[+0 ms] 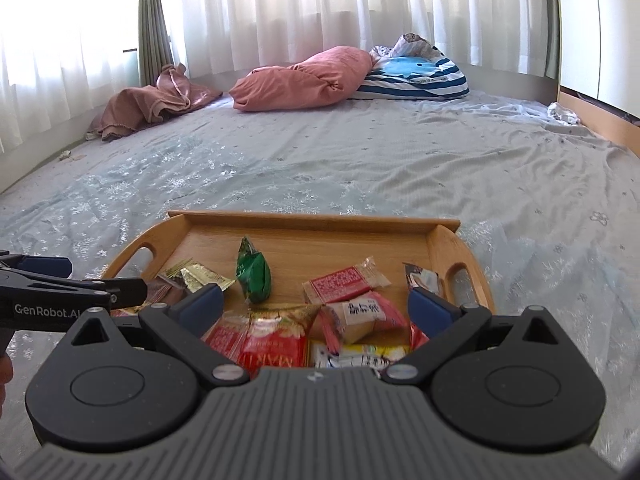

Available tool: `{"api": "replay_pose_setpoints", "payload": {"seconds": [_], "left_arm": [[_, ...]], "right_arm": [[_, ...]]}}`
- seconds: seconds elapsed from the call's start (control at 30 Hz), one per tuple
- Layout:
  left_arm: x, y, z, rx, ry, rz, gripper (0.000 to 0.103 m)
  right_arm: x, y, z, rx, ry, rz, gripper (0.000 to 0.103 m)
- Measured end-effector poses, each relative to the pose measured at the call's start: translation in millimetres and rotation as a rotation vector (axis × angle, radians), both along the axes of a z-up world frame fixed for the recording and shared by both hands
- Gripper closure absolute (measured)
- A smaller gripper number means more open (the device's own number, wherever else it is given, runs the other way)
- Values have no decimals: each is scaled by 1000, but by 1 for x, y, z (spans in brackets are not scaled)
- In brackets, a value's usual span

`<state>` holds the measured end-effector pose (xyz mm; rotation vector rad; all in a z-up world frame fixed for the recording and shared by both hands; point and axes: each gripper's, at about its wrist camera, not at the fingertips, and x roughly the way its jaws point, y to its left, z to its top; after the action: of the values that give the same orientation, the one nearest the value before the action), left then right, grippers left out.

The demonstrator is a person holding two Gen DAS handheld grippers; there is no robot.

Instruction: Organize snacks

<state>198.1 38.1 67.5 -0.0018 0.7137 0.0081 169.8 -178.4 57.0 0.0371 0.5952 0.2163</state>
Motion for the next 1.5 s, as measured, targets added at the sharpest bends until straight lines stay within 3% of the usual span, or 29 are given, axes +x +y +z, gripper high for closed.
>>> {"api": "replay_pose_setpoints", "payload": {"seconds": [0.27,0.5,0.73,1.07,1.5], "left_arm": [[-27,2,5,3,25,-2,2],[-50,12,6,-66,35,16,2],[-77,11,-2,-49,19,23,2],[-103,0,-29,-13,30,11,2],[-102,-15,-67,16,67,9,2]], "right_arm": [[-29,-5,5,7,-27,11,0],[-54,-7,8,-3,-60,18,0],[-77,-6,4,-21,-78,19,0],[-96,-7,-20,-66,-54,1,0],[-100,-10,-60,-88,15,-44,0]]}}
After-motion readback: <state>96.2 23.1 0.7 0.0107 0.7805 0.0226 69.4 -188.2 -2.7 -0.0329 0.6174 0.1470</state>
